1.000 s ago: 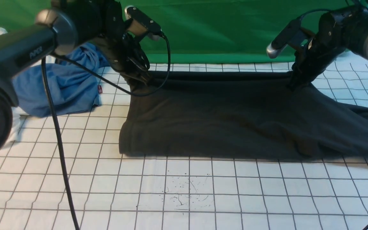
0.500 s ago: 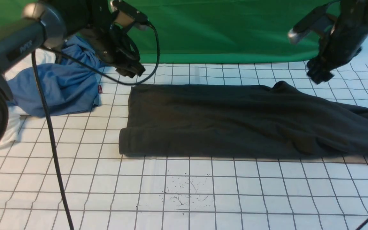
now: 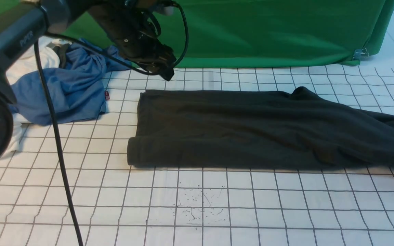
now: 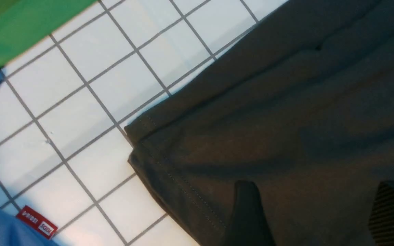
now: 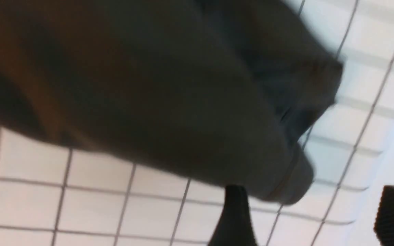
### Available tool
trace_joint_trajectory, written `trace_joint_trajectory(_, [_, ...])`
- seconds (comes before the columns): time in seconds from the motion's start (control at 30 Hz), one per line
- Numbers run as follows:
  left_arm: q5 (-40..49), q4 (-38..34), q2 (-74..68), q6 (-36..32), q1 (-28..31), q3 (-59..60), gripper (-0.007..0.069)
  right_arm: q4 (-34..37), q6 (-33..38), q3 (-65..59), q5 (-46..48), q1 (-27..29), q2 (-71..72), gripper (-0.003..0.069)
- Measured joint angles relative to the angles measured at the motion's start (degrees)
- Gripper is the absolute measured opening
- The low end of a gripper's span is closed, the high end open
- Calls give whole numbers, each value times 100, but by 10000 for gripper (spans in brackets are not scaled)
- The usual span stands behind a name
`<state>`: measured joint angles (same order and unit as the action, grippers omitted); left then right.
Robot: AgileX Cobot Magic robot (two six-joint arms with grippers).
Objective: Fold a long-sleeved shirt over a white checkered tablecloth.
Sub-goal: 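Pull the folded dark garment lengthwise by its ends to straighten it flat on the table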
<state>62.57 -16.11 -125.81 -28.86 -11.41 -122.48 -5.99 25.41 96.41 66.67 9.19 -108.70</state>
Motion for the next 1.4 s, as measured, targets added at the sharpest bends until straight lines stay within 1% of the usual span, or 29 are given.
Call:
trace_joint_trajectory(0.1, [0, 6, -56, -43, 12, 0, 393, 15, 50, -349, -307, 21, -2, 541])
trace_joint_trajectory(0.2, [1, 46, -224, -203, 64, 0, 389, 176, 131, -653, -622, 16, -115, 545])
trace_joint_trajectory(0.47, [-213, 147, -455, -367, 294, 6, 389, 204, 149, -681, -964, 16, -475, 547])
trace_joint_trajectory(0.63, [-169, 99, -529, -295, 341, 10, 382, 211, 440, -681, -1102, 16, -541, 547])
trace_joint_trajectory(0.77, [-85, -174, -526, -280, 341, 10, 351, 211, 665, -681, -1275, 16, -541, 547])
trace_joint_trajectory(0.8, [-74, -268, -526, -280, 341, 10, 333, 211, 719, -681, -1486, 16, -541, 547])
trace_joint_trajectory(1.0, [58, -289, -526, -293, 341, 10, 252, 211, 720, -681, -2057, 16, -593, 547])
trace_joint_trajectory(1.23, [155, -233, -526, -323, 341, 10, 173, 211, 701, -675, -1757, 16, -1080, 546])
trace_joint_trajectory(1.3, [155, -233, -526, -323, 341, 10, 162, 211, 696, -675, -1749, 16, -1196, 531])
trace_joint_trajectory(1.4, [155, -233, -526, -323, 341, 10, 156, 217, 702, -669, -1814, 16, -1197, 444])
